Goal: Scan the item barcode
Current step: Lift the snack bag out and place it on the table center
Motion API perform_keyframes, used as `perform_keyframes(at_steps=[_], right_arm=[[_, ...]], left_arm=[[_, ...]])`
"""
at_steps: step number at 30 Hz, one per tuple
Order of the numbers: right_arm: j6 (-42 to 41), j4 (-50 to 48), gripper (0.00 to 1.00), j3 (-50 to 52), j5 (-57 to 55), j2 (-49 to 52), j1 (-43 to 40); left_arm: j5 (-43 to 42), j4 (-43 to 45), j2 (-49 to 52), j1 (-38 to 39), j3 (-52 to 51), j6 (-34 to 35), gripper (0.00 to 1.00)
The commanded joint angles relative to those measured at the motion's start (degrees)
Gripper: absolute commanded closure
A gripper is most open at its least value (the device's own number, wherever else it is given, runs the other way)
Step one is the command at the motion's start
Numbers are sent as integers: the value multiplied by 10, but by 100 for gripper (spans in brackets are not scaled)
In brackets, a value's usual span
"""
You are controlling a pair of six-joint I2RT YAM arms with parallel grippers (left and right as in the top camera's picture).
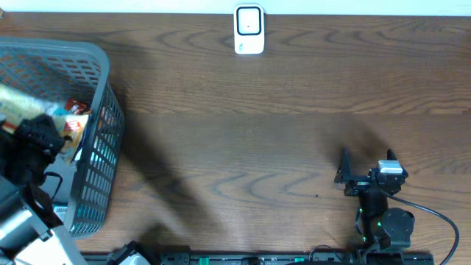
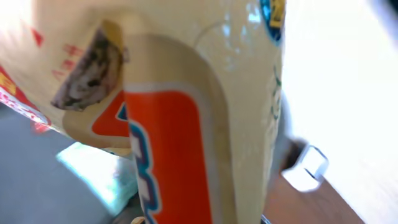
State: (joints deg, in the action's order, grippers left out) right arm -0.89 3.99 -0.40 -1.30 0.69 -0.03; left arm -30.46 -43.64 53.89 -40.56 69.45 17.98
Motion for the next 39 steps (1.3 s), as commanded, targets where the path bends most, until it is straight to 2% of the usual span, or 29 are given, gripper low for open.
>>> perform_keyframes(at_steps=[1, 5, 10, 12, 17, 22, 28, 34, 38, 39], right_arm=[[-8, 1, 1, 1, -5, -3, 5], [-8, 1, 1, 1, -5, -3, 5], [-8, 1, 1, 1, -5, -3, 5], [-8, 1, 1, 1, -5, -3, 5], [-8, 1, 1, 1, -5, -3, 5], [-8, 1, 1, 1, -5, -3, 5], [-8, 1, 1, 1, -5, -3, 5], [-8, 1, 1, 1, -5, -3, 5], [-8, 1, 1, 1, -5, -3, 5], [-8, 1, 1, 1, -5, -3, 5]], left_arm=[[-93, 5, -10, 33, 34, -64, 92], [-138, 5, -13, 111, 37, -108, 92], [-134, -8, -2, 266, 35, -162, 93], [-86, -13, 11, 336, 35, -165, 93], [111, -33, 83, 523, 30, -167, 93], [215, -12, 202, 643, 25, -167, 93], [220, 74, 366, 695, 25, -137, 93], [207, 161, 476, 738, 25, -108, 93], [221, 174, 522, 742, 25, -41, 93], [228, 172, 527, 742, 25, -28, 89]])
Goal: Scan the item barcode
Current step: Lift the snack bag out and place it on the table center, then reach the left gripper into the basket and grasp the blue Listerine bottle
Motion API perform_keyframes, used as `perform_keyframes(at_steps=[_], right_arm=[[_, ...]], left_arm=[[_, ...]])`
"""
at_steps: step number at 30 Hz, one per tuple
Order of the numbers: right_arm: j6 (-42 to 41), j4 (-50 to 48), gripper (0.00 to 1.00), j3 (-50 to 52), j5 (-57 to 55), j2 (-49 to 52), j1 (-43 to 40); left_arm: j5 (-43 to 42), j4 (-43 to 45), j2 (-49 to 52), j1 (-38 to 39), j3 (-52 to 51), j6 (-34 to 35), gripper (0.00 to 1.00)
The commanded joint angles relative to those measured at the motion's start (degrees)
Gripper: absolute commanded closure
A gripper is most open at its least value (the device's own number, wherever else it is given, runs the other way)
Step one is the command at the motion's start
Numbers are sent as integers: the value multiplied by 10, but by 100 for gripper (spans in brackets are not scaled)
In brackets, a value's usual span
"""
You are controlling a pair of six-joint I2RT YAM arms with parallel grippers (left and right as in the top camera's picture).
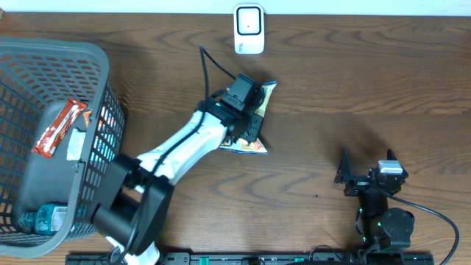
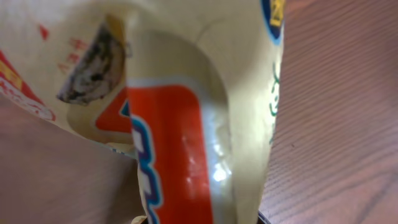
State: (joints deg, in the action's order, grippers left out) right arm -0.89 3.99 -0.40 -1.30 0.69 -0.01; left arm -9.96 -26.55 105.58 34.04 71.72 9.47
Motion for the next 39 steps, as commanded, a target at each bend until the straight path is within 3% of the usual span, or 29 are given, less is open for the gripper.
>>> perform_keyframes(at_steps=[1, 2, 3, 5, 11, 16, 20, 24, 30, 34, 39], right_arm=[[-8, 1, 1, 1, -5, -3, 5], [-8, 1, 1, 1, -5, -3, 5], [-8, 1, 1, 1, -5, -3, 5], [-8, 1, 1, 1, -5, -3, 5], [-8, 1, 1, 1, -5, -3, 5], [-8, 1, 1, 1, -5, -3, 5], [-8, 1, 1, 1, -5, -3, 5], [-8, 1, 1, 1, -5, -3, 5], [-8, 1, 1, 1, -5, -3, 5], [-8, 1, 1, 1, -5, -3, 5], [-8, 1, 1, 1, -5, -3, 5]], left_arm=[[26, 0, 12, -4, 3, 61, 73], [26, -2, 11, -3, 3, 61, 59], [26, -6, 3, -2, 5, 61, 36], [25, -25, -18, -2, 18, 61, 16], [42, -106, -137, -9, 103, 3, 0], [68, -129, -262, -63, 129, -58, 2], [69, -165, -346, -166, 129, -68, 2], [81, -220, -393, -336, 129, 5, 2], [80, -340, -379, -576, 111, 133, 2], [70, -356, -361, -670, 44, 158, 2], [59, -313, -352, -730, -63, 171, 2]])
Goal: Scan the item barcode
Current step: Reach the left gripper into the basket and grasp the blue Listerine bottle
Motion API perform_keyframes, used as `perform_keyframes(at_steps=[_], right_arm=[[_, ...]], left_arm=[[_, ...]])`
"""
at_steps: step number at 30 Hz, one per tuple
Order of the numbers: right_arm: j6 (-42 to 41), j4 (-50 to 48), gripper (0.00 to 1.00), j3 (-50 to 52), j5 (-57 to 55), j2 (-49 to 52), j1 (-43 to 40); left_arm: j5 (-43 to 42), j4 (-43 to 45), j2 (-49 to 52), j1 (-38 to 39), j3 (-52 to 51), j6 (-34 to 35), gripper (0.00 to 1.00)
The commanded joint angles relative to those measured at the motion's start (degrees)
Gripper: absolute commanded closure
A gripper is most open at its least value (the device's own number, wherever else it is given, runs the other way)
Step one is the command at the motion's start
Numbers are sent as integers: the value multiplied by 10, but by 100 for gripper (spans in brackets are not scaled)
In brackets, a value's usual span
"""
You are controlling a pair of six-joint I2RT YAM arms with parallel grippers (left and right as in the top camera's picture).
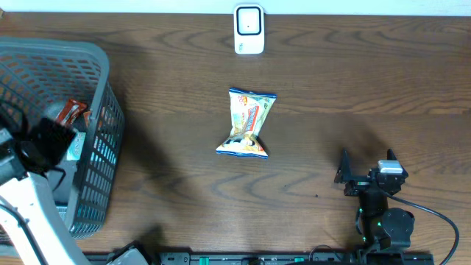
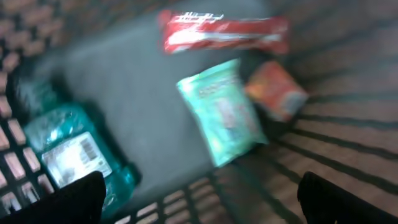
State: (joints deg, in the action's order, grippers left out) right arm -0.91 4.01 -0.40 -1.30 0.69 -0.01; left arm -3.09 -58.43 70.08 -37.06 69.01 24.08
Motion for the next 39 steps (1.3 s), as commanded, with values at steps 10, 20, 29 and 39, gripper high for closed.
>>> perform_keyframes(at_steps=[10, 20, 29, 39], right_arm=[[-8, 1, 1, 1, -5, -3, 5], [-8, 1, 1, 1, -5, -3, 5], [-8, 1, 1, 1, -5, -3, 5], [-8, 1, 1, 1, -5, -3, 5]], left_arm=[[4, 77, 3, -97, -170, 35, 2], [4, 182, 38, -125, -261, 35, 2], [4, 223, 144, -128, -275, 39, 2], [8, 172, 169, -130, -275, 43, 2]])
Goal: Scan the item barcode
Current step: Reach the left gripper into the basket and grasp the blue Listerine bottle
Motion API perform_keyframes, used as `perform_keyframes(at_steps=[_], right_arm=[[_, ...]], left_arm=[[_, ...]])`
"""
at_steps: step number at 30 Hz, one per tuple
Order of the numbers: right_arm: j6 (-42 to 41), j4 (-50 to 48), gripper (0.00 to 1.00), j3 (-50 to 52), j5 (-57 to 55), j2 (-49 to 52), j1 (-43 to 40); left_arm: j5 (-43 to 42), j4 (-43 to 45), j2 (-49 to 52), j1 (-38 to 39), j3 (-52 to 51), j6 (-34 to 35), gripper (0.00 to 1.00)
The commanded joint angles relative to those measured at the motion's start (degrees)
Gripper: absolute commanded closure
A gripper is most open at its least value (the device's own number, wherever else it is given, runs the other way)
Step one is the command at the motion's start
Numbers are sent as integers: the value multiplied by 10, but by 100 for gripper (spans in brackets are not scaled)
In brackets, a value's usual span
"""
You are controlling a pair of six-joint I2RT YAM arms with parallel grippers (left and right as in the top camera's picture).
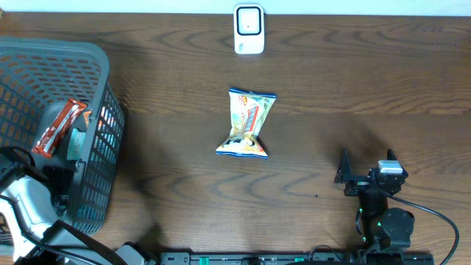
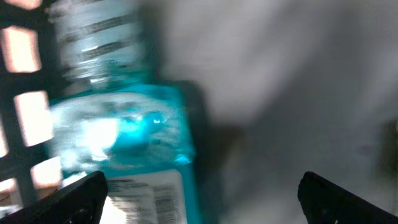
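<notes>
A yellow snack bag (image 1: 248,124) with a red and blue stripe lies alone on the table, below the white scanner (image 1: 249,29) at the far edge. My left arm (image 1: 44,193) reaches into the near end of the grey basket (image 1: 88,55). In the left wrist view my left gripper (image 2: 199,205) is open, its fingertips (image 2: 78,199) wide apart. It hangs close over a teal bottle (image 2: 124,124) with a white barcode label (image 2: 146,196), blurred. My right gripper (image 1: 366,163) rests near the front right, its fingers apart and empty.
In the basket a red wrapped bar (image 1: 59,126) and a pale green pouch (image 1: 76,143) lie beside the arm. The basket's mesh wall (image 1: 103,162) stands between the arm and the table's middle.
My left gripper was higher above the basket's floor with several packets in sight. Now it is low over the teal bottle at the basket's near end. The snack bag and right arm are unmoved.
My left gripper was shut on the snack bag inside the basket. Then it held the bag over the table below the scanner. Then the bag lay on the table and the gripper was open above the basket. Now it hangs close over the teal bottle.
</notes>
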State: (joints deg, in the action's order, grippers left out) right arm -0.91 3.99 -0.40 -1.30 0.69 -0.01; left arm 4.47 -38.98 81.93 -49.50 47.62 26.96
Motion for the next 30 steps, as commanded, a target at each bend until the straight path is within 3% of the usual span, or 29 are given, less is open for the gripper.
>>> perform_keyframes(at_steps=[1, 11, 27, 30], right_arm=[[-8, 1, 1, 1, -5, -3, 5], [-8, 1, 1, 1, -5, -3, 5], [-8, 1, 1, 1, -5, -3, 5], [-8, 1, 1, 1, -5, -3, 5]], left_arm=[[-67, -29, 41, -6, -61, 14, 2], [0, -69, -50, -6, -61, 38, 2], [-2, -3, 92, -6, -62, 31, 2], [-2, 7, 102, -6, -62, 20, 14]])
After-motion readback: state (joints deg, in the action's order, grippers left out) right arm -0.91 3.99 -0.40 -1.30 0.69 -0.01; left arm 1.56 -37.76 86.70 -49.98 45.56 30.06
